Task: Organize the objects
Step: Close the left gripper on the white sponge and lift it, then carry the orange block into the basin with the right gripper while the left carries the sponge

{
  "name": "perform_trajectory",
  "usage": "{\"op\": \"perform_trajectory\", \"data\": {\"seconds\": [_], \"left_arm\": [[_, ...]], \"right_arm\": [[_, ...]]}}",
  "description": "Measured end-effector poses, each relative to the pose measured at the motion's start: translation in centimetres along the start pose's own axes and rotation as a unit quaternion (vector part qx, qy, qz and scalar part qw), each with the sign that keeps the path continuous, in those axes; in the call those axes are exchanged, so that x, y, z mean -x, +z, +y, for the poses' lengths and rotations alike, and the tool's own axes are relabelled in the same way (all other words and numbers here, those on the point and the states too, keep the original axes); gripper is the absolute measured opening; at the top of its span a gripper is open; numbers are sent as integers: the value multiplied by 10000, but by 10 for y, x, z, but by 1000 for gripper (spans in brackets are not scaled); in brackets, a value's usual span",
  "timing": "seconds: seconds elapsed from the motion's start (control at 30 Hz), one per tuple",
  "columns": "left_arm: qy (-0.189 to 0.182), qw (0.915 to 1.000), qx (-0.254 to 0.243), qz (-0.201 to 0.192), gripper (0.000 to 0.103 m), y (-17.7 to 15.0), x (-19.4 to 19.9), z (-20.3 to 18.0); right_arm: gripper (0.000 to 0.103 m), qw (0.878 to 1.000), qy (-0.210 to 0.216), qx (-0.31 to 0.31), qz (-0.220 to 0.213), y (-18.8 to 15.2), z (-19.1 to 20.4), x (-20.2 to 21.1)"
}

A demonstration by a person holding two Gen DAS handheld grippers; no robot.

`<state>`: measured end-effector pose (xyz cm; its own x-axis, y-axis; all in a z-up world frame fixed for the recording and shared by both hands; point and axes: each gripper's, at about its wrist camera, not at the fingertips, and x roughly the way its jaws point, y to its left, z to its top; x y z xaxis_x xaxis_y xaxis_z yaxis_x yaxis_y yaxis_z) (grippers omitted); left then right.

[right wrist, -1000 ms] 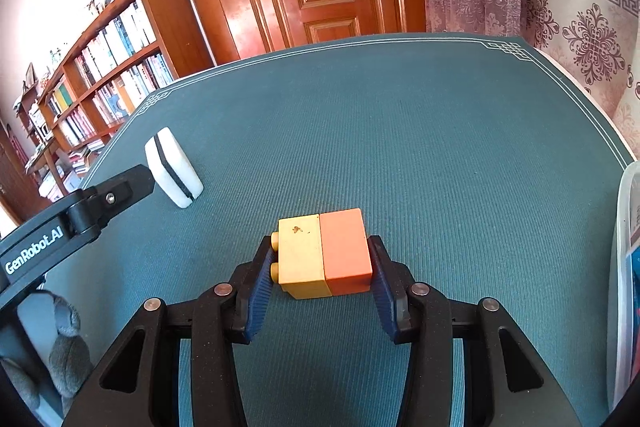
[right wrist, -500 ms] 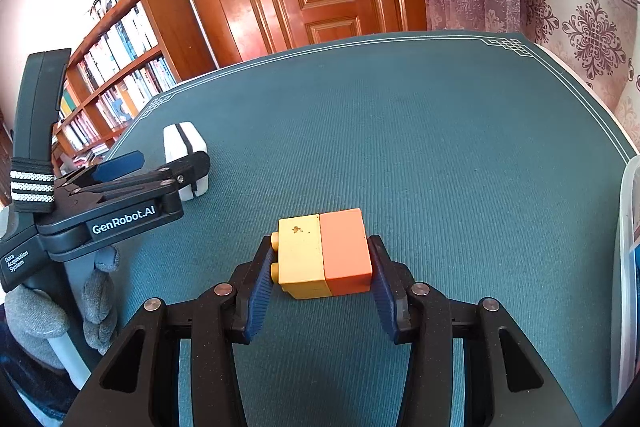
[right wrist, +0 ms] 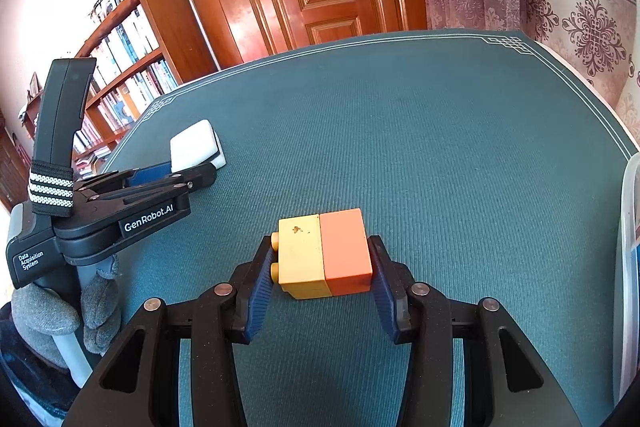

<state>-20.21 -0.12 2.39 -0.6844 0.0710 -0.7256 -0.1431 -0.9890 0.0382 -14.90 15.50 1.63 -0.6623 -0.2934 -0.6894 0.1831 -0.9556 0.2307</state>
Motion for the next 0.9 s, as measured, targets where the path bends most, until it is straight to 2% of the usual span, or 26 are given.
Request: {"op": "perform_trajectory", "data": {"seconds": [0.5,0.9], "left_arm": [[-346,9991,171,-188,42,-35,49,-7],[-699,9965,204,-415,42,-55,101,-17]], "right_arm": [[46,9998,110,-167,-65,-3,-6,5],[46,9995,168,-169,-218,-26,-10,36]]}}
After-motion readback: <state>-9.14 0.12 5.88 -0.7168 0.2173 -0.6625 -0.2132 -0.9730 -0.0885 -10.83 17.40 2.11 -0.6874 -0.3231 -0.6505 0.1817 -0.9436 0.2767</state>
